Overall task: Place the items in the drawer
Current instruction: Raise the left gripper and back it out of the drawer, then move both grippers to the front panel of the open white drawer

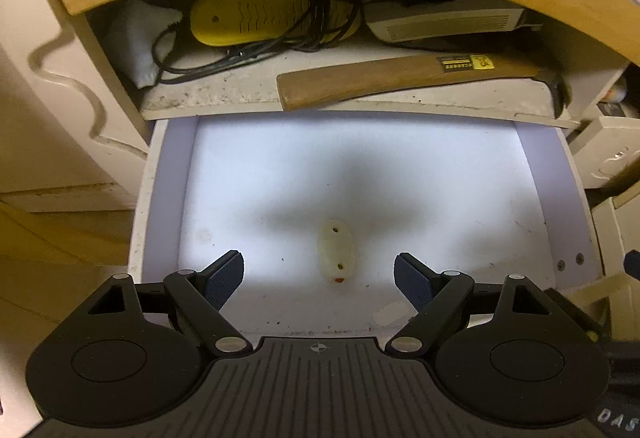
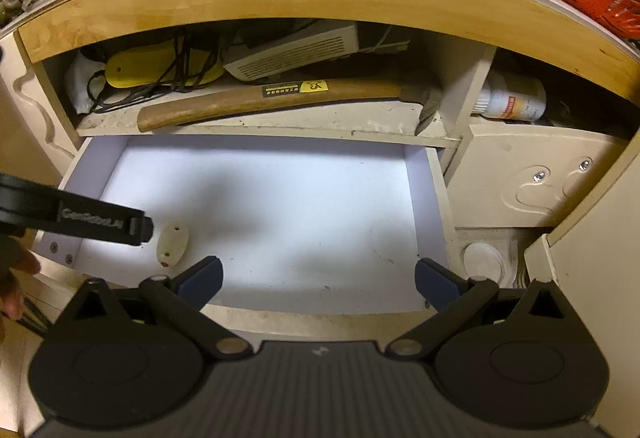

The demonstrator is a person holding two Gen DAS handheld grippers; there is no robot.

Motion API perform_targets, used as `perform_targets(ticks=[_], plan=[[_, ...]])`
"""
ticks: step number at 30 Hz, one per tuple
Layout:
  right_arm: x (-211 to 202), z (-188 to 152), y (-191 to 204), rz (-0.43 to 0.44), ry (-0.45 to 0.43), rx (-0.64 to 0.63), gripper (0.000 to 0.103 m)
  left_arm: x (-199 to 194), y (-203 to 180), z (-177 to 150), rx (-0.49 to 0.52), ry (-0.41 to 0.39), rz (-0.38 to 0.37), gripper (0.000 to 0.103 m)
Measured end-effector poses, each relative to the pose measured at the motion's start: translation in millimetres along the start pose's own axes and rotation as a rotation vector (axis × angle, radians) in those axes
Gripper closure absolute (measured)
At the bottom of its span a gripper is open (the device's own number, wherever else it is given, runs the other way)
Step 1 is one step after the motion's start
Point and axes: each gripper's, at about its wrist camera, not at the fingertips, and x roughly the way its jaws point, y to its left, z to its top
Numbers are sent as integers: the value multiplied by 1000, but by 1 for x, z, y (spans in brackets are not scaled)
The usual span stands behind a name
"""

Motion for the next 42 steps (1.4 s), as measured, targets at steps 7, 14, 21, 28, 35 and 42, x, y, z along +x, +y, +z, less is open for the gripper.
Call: perform_targets(ticks=[7,14,21,28,35,42], plan=[[-13,-3,-4,4,-12,20,0,-17,5,-9,-23,-56,-6,20],[-20,-5,-6,-4,-21,23,0,-34,10,-18,-55,-122,-8,20],[-28,-8,-5,6,-38,17,0,-55,1,-41,-21,-288,42,20],[-38,-12,-8,7,-46,32,0,-70,-7,-60,-9,-362,69,20],[-51,-19,-7,19,-60,32,0,-75,-13,-75,31,-358,95,20],[-55,-20,-9,14,-67,31,0,-75,-13,-79,37,-349,87,20]])
